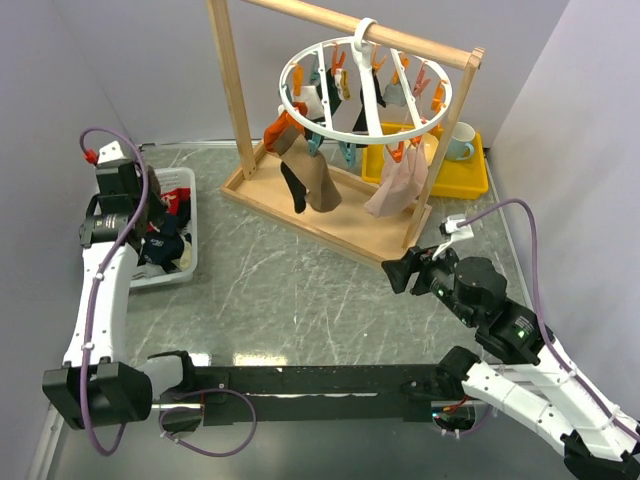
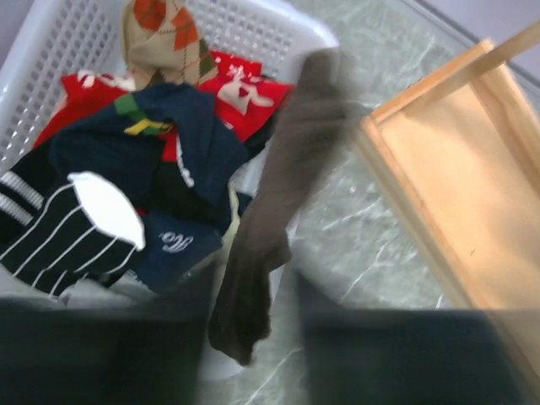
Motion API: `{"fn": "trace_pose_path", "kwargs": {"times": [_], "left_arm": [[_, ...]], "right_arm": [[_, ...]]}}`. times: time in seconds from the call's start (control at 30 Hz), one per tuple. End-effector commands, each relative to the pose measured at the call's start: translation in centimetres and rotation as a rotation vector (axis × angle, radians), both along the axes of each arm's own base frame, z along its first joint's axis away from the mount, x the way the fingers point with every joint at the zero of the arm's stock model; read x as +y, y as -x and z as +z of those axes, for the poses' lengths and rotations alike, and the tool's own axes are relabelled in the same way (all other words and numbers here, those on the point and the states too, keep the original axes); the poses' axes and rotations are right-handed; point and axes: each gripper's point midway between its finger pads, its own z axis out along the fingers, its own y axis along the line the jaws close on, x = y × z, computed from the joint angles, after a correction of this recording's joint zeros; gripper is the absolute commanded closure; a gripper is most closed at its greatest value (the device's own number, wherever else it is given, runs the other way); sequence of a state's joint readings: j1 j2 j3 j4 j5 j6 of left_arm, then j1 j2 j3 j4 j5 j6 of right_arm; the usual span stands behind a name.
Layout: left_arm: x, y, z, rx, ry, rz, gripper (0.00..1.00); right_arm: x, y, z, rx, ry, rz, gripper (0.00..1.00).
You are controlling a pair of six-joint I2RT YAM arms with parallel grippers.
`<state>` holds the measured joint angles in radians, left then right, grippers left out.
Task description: Remove the socks clipped to the hanger
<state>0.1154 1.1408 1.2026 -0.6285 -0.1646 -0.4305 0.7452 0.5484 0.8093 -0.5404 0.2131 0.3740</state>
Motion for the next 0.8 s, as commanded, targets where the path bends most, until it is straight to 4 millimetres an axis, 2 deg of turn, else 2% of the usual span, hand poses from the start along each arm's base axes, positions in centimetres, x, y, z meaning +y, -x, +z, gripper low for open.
{"fn": "trace_pose_path", "kwargs": {"times": [0.0, 0.07, 0.17, 0.2, 0.27, 0.3, 0.37, 0.4, 0.43, 0.47, 0.53, 0.57, 0.63, 0.67, 0.77], "left_arm": [[0.4, -2.2, 1.5, -0.030, -0.028, -0.030, 0.17], [-0.6, -2.1, 1.1, 0.007, 0.015, -0.060, 0.01], [-3.7, -1.9, 3.4, -0.112, 0.094, -0.192, 0.02], [-6.1, -1.5, 5.5, -0.223, 0.132, -0.300, 0.06], [-8.5, -0.8, 7.6, -0.317, 0.223, -0.364, 0.13], [-11.1, 0.1, 9.3, -0.385, 0.269, -0.488, 0.15], [-13.9, 1.2, 10.6, -0.425, 0.346, -0.568, 0.18], [-15.8, 2.1, 12.3, -0.486, 0.372, -0.635, 0.18], [-16.9, 2.7, 13.0, -0.509, 0.384, -0.662, 0.19], [-19.1, 3.6, 13.3, -0.516, 0.406, -0.722, 0.18], [-20.7, 4.7, 14.9, -0.572, 0.436, -0.761, 0.15], [-22.2, 5.6, 15.4, -0.576, 0.459, -0.809, 0.14], [-23.6, 6.1, 16.3, -0.607, 0.496, -0.841, 0.14], [-24.8, 6.8, 16.4, -0.607, 0.518, -0.874, 0.14], [-26.7, 7.0, 16.0, -0.606, 0.546, -0.894, 0.15]], "right_arm": [[-0.3, 0.7, 1.3, -0.026, -0.046, 0.012, 0.23], [-0.6, 0.9, 1.3, -0.025, -0.044, 0.006, 0.23], [-1.1, 1.2, 1.2, -0.028, -0.043, -0.008, 0.23], [-1.2, 1.2, 1.1, -0.029, -0.042, -0.009, 0.23], [-1.5, 1.2, 1.2, -0.034, -0.042, -0.018, 0.22], [-1.5, 1.3, 1.1, -0.035, -0.040, -0.017, 0.23], [-1.4, 1.2, 1.2, -0.036, -0.039, -0.015, 0.22], [-1.4, 1.2, 1.1, -0.032, -0.039, -0.014, 0.22], [-1.2, 1.2, 1.1, -0.031, -0.041, -0.009, 0.22], [-1.1, 1.1, 1.2, -0.036, -0.049, -0.009, 0.22], [-0.8, 1.1, 1.1, -0.035, -0.062, 0.001, 0.22], [-0.6, 1.1, 1.3, -0.040, -0.073, 0.007, 0.22], [-0.3, 1.1, 1.2, -0.034, -0.084, 0.012, 0.22], [-0.2, 1.1, 1.2, -0.029, -0.084, 0.019, 0.22], [-0.1, 1.1, 1.2, -0.028, -0.084, 0.023, 0.22]]}}
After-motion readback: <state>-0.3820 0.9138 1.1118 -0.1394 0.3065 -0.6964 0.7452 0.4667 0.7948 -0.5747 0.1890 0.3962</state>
